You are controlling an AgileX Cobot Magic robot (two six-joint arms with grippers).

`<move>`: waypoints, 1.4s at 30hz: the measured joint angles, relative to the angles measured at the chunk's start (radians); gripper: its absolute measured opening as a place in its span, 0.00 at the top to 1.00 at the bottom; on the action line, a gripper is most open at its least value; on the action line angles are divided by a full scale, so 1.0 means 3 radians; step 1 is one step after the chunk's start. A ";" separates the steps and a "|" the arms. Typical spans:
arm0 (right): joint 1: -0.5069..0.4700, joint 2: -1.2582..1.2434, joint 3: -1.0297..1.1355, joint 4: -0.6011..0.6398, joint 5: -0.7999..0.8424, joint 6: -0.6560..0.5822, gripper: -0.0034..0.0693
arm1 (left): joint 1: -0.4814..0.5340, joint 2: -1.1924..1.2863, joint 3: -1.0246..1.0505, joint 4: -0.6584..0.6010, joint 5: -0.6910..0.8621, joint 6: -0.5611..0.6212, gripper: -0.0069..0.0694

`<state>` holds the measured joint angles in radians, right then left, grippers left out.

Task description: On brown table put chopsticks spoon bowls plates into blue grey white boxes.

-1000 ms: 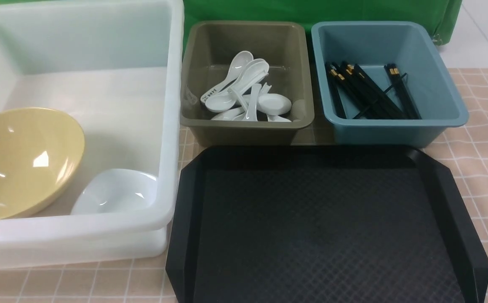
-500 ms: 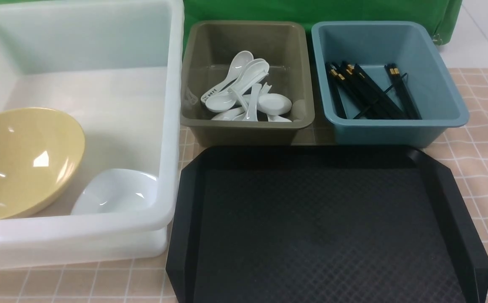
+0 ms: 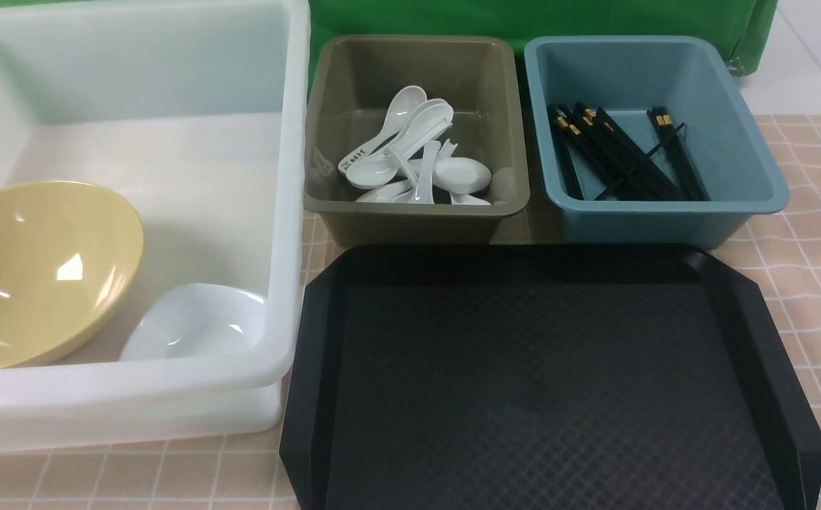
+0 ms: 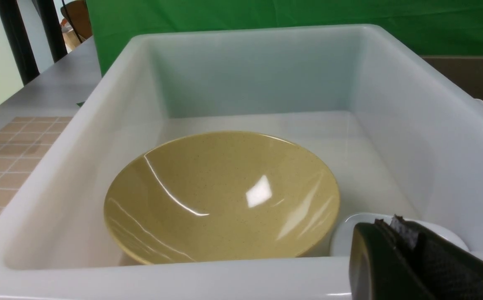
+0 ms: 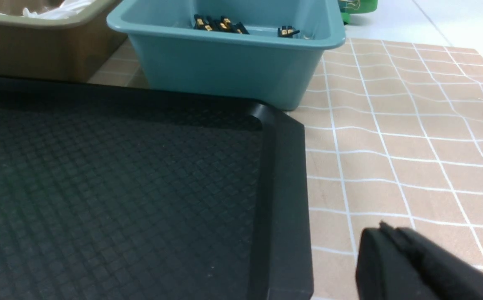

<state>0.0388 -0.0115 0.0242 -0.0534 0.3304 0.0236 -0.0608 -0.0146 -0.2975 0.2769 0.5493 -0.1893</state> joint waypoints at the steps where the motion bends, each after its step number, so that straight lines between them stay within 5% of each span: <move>1: 0.0000 0.0000 0.0000 0.0000 0.0000 0.0000 0.89 | 0.0000 0.0000 0.0000 0.0000 0.0000 0.0000 0.92; 9: 0.0000 0.0000 0.0000 0.0000 0.0000 0.0000 0.89 | 0.0084 0.0000 0.0153 -0.0098 -0.0051 0.0036 0.92; 14: 0.0000 0.0000 0.0000 0.0000 0.0000 0.0000 0.89 | 0.0293 0.0000 0.0292 -0.0691 -0.0233 0.0076 0.92; 20: 0.0000 0.0000 0.0000 0.0000 0.0000 0.0000 0.89 | 0.0308 0.0000 0.0897 -0.0923 -0.0618 0.0203 0.92; 42: 0.0000 0.0000 0.0000 0.0003 0.0003 0.0000 0.89 | 0.0308 0.0000 0.1047 -0.0971 -0.0756 0.0324 0.92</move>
<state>0.0388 -0.0115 0.0242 -0.0525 0.3312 0.0236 0.0316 -0.0146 0.0167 -0.0145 0.3225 -0.0921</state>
